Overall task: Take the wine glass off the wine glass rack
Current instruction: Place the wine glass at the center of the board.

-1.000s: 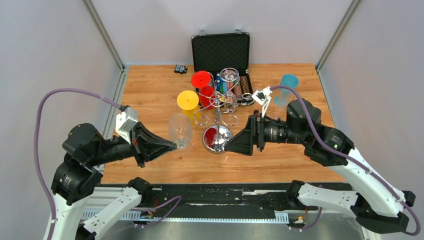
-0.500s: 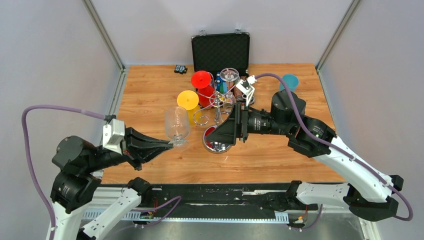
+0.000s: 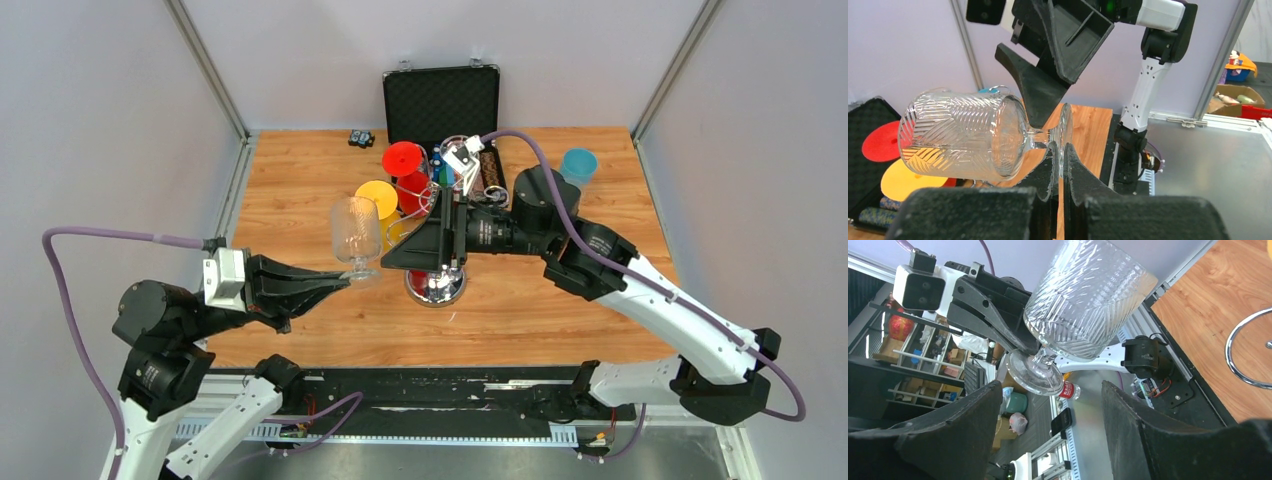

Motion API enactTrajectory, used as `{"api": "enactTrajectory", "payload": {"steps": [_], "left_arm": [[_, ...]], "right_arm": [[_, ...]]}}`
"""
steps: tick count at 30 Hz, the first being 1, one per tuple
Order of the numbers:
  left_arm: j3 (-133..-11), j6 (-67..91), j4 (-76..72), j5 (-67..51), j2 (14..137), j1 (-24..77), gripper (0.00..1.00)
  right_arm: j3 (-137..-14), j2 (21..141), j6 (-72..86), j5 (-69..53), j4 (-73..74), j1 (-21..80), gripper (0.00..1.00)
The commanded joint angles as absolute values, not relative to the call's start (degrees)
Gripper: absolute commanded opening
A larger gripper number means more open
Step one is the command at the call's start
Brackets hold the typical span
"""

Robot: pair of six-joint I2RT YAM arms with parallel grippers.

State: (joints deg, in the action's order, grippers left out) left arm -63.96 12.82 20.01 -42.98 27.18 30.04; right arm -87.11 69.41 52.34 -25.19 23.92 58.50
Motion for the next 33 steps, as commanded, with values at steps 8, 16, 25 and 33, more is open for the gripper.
{"api": "enactTrajectory", "payload": {"steps": [8,16,25,33], "left_arm": [[-61.62,8.89,5.79,-42.28,25.74,30.29,0.00],[-59.62,8.39,1.29,-42.75,26.22,30.28,0.00],[-57.13,8.56,-3.86,-42.27,26.08,30.26,0.00],[-55.24,9.32,-7.84,-43.38,25.87,30.27,0.00]], "right_arm": [[-89.96,72.04,56.71,-27.54,17.12,59.76,0.69],[-90.26,73.07,58.24,-27.45,15.15,59.88,0.66],[-90.35,74.21,60.98,-27.68,12.07,59.95,0.60],[-90.77,75.40,62.98,-27.42,10.04,60.46,0.54]]}}
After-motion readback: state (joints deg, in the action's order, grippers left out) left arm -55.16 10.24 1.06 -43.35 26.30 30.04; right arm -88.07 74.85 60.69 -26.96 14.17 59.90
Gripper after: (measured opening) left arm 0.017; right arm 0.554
